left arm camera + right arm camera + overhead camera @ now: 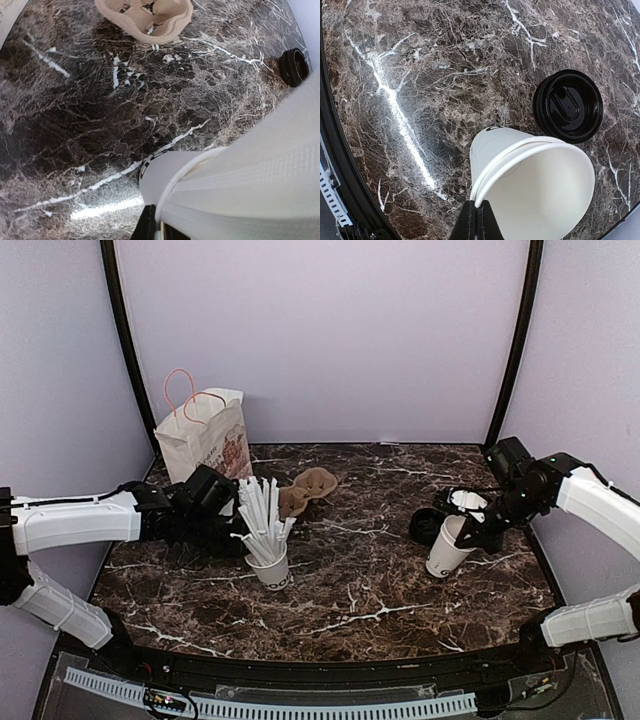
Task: Pack the takeout coffee
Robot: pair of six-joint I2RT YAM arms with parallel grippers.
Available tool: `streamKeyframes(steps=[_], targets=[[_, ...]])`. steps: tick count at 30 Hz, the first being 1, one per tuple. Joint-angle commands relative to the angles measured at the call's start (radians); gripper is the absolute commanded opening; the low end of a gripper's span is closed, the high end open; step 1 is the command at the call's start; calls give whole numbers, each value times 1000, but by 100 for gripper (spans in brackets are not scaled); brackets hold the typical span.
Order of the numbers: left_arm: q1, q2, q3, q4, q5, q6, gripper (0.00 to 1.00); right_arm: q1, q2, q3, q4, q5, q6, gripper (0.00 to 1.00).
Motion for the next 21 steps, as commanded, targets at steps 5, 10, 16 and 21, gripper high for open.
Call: streamKeyframes(steps=[5, 10, 16, 21], targets=[[77, -137, 24, -125, -63, 29, 0, 8, -21, -13, 24, -3, 12, 0], [240, -274, 13, -234, -112, 81, 0, 10, -28, -17, 30, -1, 10, 0], [494, -355, -32, -280, -111, 128, 0, 14, -21, -16, 35, -7, 12, 0], [723, -344, -66, -223, -44, 200, 0, 18, -29, -8, 23, 1, 19, 0]])
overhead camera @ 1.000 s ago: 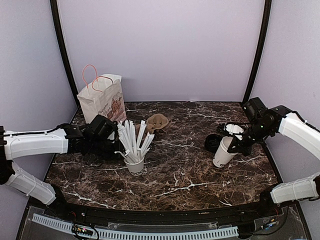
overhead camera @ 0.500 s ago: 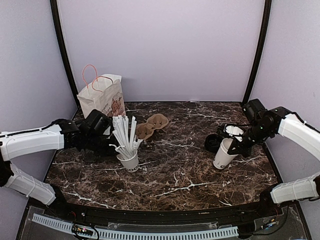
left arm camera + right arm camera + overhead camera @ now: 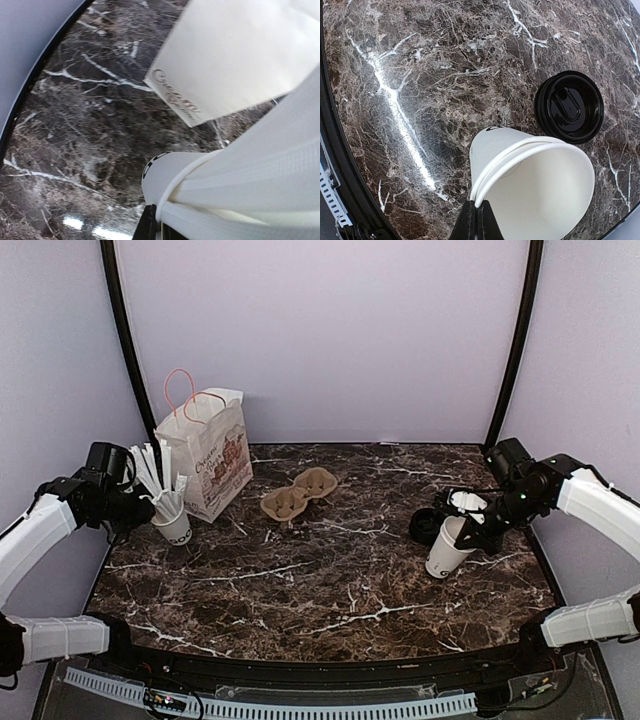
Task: Pack the takeout coffee
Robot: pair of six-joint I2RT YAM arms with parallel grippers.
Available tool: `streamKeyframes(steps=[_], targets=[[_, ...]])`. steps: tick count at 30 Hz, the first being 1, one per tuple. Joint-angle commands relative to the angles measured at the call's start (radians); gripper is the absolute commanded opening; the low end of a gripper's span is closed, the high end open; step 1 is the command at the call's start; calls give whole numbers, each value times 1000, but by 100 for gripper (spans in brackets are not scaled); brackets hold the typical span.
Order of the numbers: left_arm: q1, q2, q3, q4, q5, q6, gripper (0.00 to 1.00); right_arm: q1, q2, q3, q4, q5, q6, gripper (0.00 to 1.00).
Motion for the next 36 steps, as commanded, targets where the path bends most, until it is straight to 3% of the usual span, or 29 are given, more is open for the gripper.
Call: streamKeyframes(steps=[1, 11, 20, 26, 28, 34, 36], targets=[[166, 19, -35, 7, 64, 101, 0, 10, -23, 4, 15, 2, 17, 0], [494, 173, 53, 38, 174, 241, 0, 13, -48, -18, 18, 22, 17, 0], [550, 284, 83, 90, 257, 246, 0, 15, -49, -16, 24, 31, 11, 0], [551, 325, 90, 138, 238, 257, 0, 15, -59, -22, 26, 31, 9, 0], [550, 330, 96, 143, 236, 261, 3, 15, -65, -29, 26, 30, 9, 0], [551, 339, 103, 143, 244, 262, 35, 14, -75, -37, 32, 31, 10, 0], [551, 336, 108, 131, 233, 256, 40, 15, -73, -37, 30, 32, 9, 0]])
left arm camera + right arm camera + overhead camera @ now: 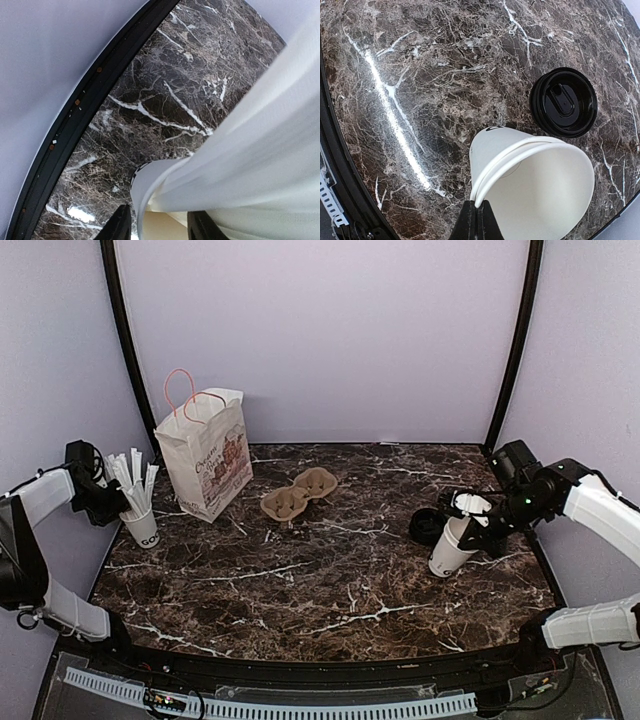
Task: Pack the takeout coffee
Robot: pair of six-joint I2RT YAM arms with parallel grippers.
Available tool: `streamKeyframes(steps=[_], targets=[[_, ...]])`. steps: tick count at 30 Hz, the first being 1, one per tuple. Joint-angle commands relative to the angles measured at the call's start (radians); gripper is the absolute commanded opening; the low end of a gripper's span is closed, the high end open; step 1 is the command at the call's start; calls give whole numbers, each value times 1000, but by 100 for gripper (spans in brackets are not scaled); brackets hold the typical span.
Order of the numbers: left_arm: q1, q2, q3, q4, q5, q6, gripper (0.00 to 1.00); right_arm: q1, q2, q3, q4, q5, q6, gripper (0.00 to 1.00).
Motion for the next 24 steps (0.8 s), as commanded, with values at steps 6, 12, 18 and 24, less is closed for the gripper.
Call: streamKeyframes(steps=[6, 12, 18, 24], targets=[[8, -143, 58, -56, -94, -57, 49, 8, -16, 27, -17, -14, -2, 0], [6, -322, 190, -191, -95, -66, 52, 9, -42, 82, -61, -43, -3, 0], [-11, -504, 291, -158, 44, -31, 51, 8, -55, 71, -5, -55, -14, 0], [-234, -561, 280, 104, 301, 6, 49, 10, -8, 100, 14, -179, -3, 0]])
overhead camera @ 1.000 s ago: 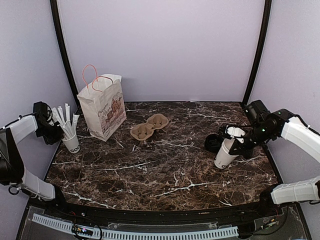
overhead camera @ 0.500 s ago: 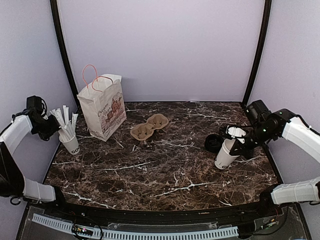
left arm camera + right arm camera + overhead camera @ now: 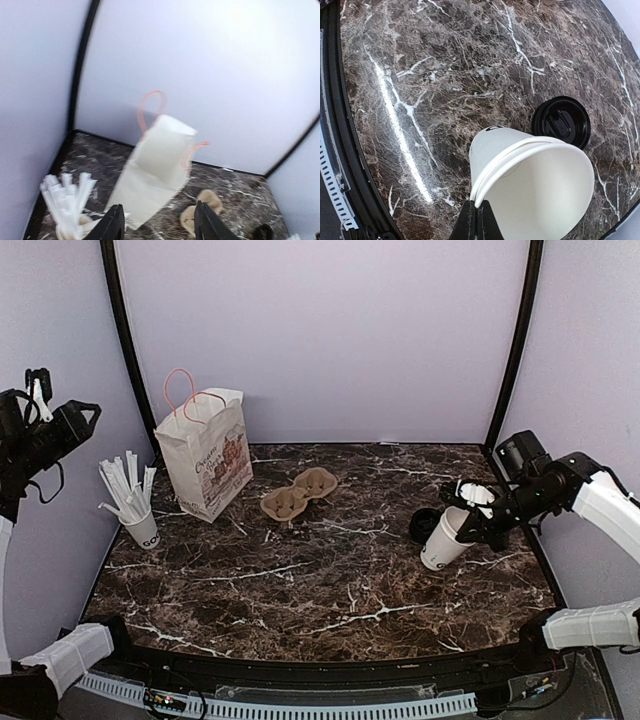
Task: Pack the takeout coffee
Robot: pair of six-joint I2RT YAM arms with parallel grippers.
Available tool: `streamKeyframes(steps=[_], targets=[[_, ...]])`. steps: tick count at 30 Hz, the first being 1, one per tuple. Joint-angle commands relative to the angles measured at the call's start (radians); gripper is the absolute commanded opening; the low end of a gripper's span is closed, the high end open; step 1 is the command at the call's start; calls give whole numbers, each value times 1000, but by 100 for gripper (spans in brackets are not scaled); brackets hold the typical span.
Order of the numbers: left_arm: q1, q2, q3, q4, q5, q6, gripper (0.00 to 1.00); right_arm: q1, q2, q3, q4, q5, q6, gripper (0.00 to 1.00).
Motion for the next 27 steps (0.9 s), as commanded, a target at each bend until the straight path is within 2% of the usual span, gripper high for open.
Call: streamKeyframes(steps=[1, 3, 4, 5, 6, 7, 10, 11, 12, 16, 18, 20, 22, 23, 27], targets=[[-204, -20, -31, 229, 178, 58, 53, 8, 43, 52, 46, -119, 7, 0], [-315, -5, -30, 253, 177, 103, 58, 9, 73, 73, 45, -148, 8, 0], [-386, 21, -16, 250, 169, 115, 65, 10, 88, 88, 46, -167, 11, 0], [-423, 38, -8, 248, 141, 142, 67, 11, 98, 97, 47, -182, 15, 0], [-513, 69, 6, 250, 123, 157, 68, 10, 107, 109, 48, -196, 20, 0], [-559, 107, 18, 255, 74, 193, 68, 11, 114, 119, 50, -212, 24, 0], [-841, 212, 48, 289, -56, 280, 69, 13, 129, 139, 68, -238, 45, 0], [-900, 281, 57, 303, -128, 313, 69, 13, 130, 143, 81, -231, 53, 0], [-1007, 320, 61, 337, -163, 327, 71, 12, 127, 146, 92, -215, 55, 0], [-1271, 576, 98, 434, -336, 463, 77, 11, 101, 163, 101, -172, 59, 0], [-1354, 671, 96, 506, -366, 515, 80, 9, 99, 179, 81, -197, 66, 0], [-1388, 728, 80, 556, -334, 522, 84, 8, 109, 195, 53, -241, 69, 0], [-1395, 761, 53, 612, -282, 515, 88, 6, 121, 211, 26, -285, 71, 0], [-1396, 775, 30, 636, -269, 515, 95, 4, 125, 217, 18, -305, 73, 0], [-1396, 787, -85, 775, -251, 508, 99, -11, 137, 251, -13, -408, 81, 0]])
